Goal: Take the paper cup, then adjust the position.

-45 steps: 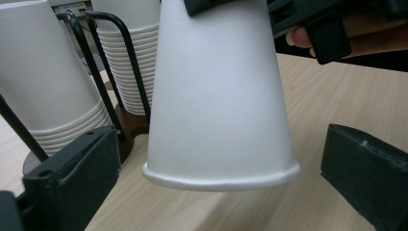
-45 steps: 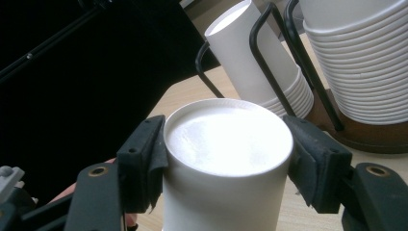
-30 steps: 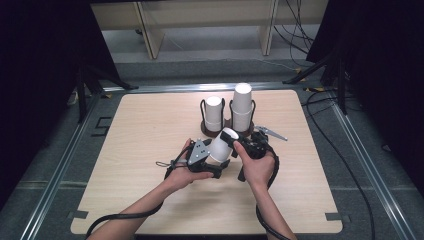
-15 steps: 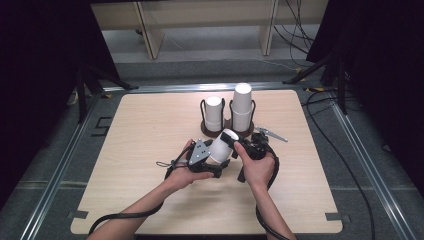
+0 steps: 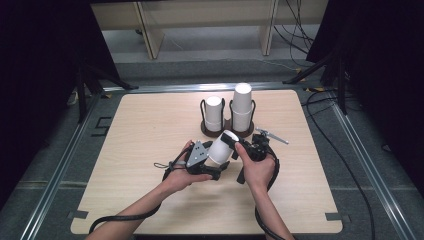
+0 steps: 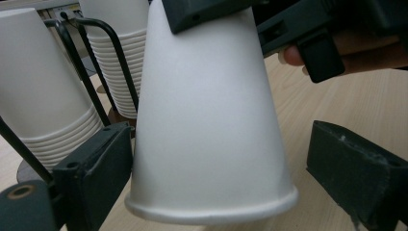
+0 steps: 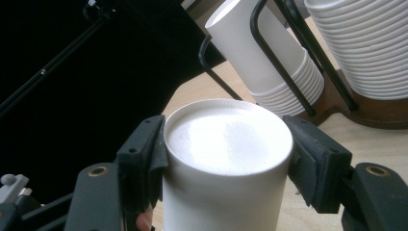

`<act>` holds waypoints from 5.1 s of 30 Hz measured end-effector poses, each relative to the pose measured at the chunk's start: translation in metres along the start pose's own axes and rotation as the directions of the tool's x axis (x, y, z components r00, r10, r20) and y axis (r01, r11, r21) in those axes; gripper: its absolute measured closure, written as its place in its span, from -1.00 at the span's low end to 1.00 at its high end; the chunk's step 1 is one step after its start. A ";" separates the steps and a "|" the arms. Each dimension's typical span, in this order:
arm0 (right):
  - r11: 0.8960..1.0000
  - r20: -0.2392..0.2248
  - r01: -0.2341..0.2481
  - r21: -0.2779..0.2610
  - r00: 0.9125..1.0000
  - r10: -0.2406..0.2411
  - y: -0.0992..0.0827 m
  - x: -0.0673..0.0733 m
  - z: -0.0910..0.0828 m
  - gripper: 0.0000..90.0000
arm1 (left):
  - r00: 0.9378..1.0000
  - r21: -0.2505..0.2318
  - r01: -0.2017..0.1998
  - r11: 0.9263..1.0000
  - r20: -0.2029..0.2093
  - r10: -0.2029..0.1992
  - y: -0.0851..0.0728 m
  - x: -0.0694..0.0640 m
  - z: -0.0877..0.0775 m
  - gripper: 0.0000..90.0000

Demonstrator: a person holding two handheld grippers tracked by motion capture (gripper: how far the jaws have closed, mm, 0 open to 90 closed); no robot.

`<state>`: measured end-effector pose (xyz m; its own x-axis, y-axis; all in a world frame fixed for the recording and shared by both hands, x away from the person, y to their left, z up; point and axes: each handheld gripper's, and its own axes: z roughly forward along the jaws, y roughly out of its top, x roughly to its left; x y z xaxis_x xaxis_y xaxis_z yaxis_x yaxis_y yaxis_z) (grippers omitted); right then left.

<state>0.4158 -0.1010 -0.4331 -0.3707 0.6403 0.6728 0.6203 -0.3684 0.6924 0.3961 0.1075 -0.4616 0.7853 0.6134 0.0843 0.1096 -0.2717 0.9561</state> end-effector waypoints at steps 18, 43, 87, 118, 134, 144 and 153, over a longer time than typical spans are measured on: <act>0.997 -0.012 -0.071 0.024 0.997 0.072 -0.002 -0.005 0.005 -0.22 | 1.000 -0.004 -0.017 1.000 -0.011 0.017 -0.004 0.004 -0.006 -0.79; 0.988 -0.035 -0.153 0.031 0.987 0.154 -0.001 -0.005 0.006 -0.24 | 0.999 0.010 -0.031 0.999 -0.025 0.031 -0.008 0.007 -0.009 -0.52; 0.992 -0.115 0.051 -0.117 0.991 -0.065 0.019 -0.010 -0.013 -0.43 | 0.999 0.029 0.004 1.000 0.042 -0.005 -0.005 0.019 -0.025 -0.29; 0.934 0.000 0.356 0.038 0.934 -0.356 0.006 -0.053 -0.045 -0.40 | 0.995 0.110 -0.029 0.993 0.096 0.018 0.008 0.046 -0.040 -0.27; 0.922 -0.007 0.386 0.022 0.923 -0.386 0.005 -0.056 -0.050 -0.37 | 0.993 0.143 -0.053 0.988 0.109 0.037 0.010 0.054 -0.046 -0.28; 0.885 -0.031 0.455 0.100 0.890 -0.454 0.004 -0.055 -0.040 -0.40 | 0.990 0.166 -0.081 0.983 0.126 0.060 0.015 0.057 -0.049 -0.28; 0.847 -0.088 0.505 0.167 0.863 -0.497 -0.002 -0.061 -0.043 -0.40 | 0.984 0.190 -0.112 0.975 0.160 0.081 0.015 0.053 -0.046 -0.28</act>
<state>0.4068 -0.1680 -0.4642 -0.6891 0.6768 0.2590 0.4534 0.1238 0.8827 0.4118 0.1700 -0.4296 0.8788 0.4629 0.1159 0.1352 -0.4745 0.8698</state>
